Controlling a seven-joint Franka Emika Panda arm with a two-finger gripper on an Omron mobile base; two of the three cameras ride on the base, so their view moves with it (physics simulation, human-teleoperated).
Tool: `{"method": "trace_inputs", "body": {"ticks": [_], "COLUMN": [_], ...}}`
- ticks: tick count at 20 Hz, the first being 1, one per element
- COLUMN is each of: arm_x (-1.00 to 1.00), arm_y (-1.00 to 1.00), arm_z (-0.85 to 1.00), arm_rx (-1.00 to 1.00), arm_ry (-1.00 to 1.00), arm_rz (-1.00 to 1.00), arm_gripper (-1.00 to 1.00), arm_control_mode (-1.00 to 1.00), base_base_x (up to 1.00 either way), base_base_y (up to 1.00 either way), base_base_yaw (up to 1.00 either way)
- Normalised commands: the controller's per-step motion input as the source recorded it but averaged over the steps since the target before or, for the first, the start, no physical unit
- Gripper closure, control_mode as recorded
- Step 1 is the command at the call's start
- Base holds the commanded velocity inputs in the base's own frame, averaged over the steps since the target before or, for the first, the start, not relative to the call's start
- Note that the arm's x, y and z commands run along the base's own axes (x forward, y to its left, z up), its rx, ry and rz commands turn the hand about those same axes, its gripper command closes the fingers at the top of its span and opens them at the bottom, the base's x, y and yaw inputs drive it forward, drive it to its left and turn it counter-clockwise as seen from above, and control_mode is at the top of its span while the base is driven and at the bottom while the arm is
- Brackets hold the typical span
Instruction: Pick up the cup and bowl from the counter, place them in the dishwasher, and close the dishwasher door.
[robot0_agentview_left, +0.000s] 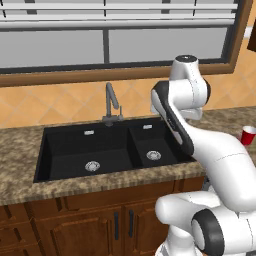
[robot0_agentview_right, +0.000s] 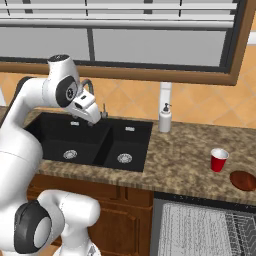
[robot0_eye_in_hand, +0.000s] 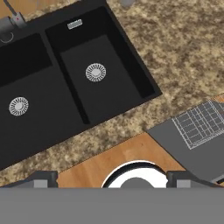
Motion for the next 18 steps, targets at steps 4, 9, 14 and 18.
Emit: {"method": "trace_inputs", "body": {"ticks": [4,9,14,18], "arm_x": [0.2,0.07,0.0,0.0], "arm_y": [-0.32,-0.17,-0.06,0.0], "arm_z": [0.0,0.0,0.0,0.0], "arm_rx": [0.04,0.04,0.01,0.0], "arm_ry": [0.01,0.02,0.04,0.0], "arm_rz": [0.0,0.0,0.0,0.0], "arm_gripper": [-1.0,-1.0,-1.0,-1.0], "arm_control_mode": [-1.0,-1.0,-1.0,1.0], "base_base_x": [0.0,0.0,0.0,0.0], "base_base_y": [0.0,0.0,0.0,0.0], "base_base_yaw": [0.0,0.0,0.0,0.0]}}
